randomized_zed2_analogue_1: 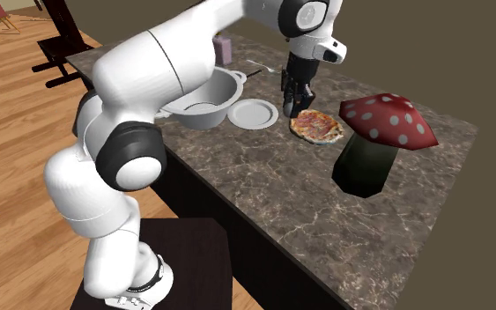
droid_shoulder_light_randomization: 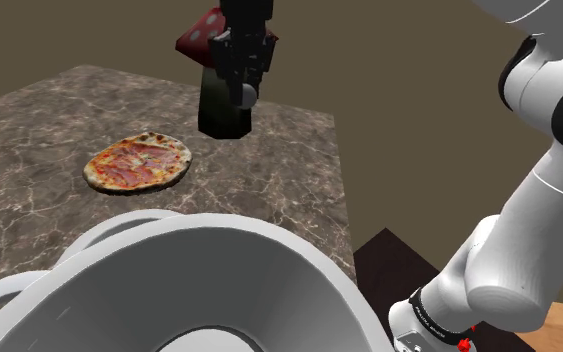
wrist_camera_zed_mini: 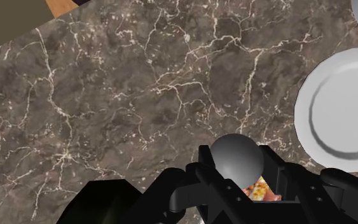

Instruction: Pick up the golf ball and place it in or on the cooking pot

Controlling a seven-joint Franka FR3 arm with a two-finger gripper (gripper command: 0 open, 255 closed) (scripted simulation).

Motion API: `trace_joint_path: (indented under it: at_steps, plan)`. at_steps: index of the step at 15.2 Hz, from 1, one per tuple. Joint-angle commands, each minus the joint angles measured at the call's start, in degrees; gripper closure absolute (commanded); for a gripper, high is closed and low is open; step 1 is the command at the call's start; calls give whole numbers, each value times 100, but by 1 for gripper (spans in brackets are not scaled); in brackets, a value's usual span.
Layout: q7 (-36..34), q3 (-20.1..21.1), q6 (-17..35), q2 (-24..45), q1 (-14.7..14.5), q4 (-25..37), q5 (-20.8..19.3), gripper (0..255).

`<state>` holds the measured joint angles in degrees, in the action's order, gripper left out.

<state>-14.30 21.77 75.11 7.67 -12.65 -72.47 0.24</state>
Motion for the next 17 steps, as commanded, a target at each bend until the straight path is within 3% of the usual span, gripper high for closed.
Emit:
trace_joint_path:
  at_steps: [1,5,11,17]
  plan:
    - [-35,15,-211,119,-34,322,-44,255]
    - [-107,46,-627,378,-121,983,-144,255]
    - [-780,312,-382,-213,-428,215,113,255]
    - [-1542,654,-251,-512,-802,-144,280,255]
